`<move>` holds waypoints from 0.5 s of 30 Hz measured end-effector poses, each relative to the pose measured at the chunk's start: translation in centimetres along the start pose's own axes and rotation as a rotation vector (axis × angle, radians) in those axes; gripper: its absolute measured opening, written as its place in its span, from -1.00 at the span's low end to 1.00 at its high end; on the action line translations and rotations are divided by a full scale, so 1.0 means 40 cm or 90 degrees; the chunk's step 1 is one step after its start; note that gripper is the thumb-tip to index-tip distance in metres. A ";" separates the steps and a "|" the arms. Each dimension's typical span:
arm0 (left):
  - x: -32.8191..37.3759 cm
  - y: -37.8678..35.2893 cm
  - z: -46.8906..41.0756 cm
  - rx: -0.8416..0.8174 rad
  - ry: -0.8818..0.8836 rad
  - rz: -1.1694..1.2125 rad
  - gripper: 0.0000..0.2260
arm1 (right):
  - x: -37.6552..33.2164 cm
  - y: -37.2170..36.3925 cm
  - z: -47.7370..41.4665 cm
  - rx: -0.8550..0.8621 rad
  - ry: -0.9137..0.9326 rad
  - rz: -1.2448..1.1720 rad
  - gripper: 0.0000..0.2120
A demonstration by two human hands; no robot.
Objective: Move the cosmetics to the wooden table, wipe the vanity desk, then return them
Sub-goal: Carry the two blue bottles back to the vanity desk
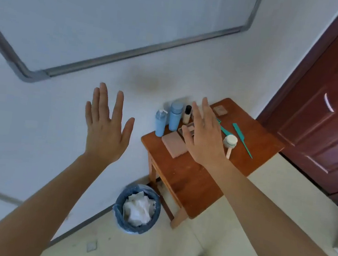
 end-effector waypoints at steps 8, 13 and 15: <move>0.209 -0.053 -0.010 -0.062 0.099 0.006 -0.41 | 0.227 0.157 -0.065 -0.009 -0.009 -0.036 -0.29; 0.311 -0.195 0.002 -0.217 0.075 -0.081 -0.34 | 0.335 0.115 -0.092 -0.114 0.009 -0.085 -0.25; 0.327 -0.222 0.001 -0.264 0.101 -0.069 -0.34 | 0.361 0.081 -0.115 -0.155 -0.002 -0.116 -0.23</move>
Point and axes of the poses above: each hand's wrist, its own z-axis away from the middle knuckle, its own y-axis out of the back of the hand, x = y × z, the point moved 9 cm from there along -z, towards the middle knuckle, and after that the axes turned 10 degrees about -z, right-handed, at the moved point
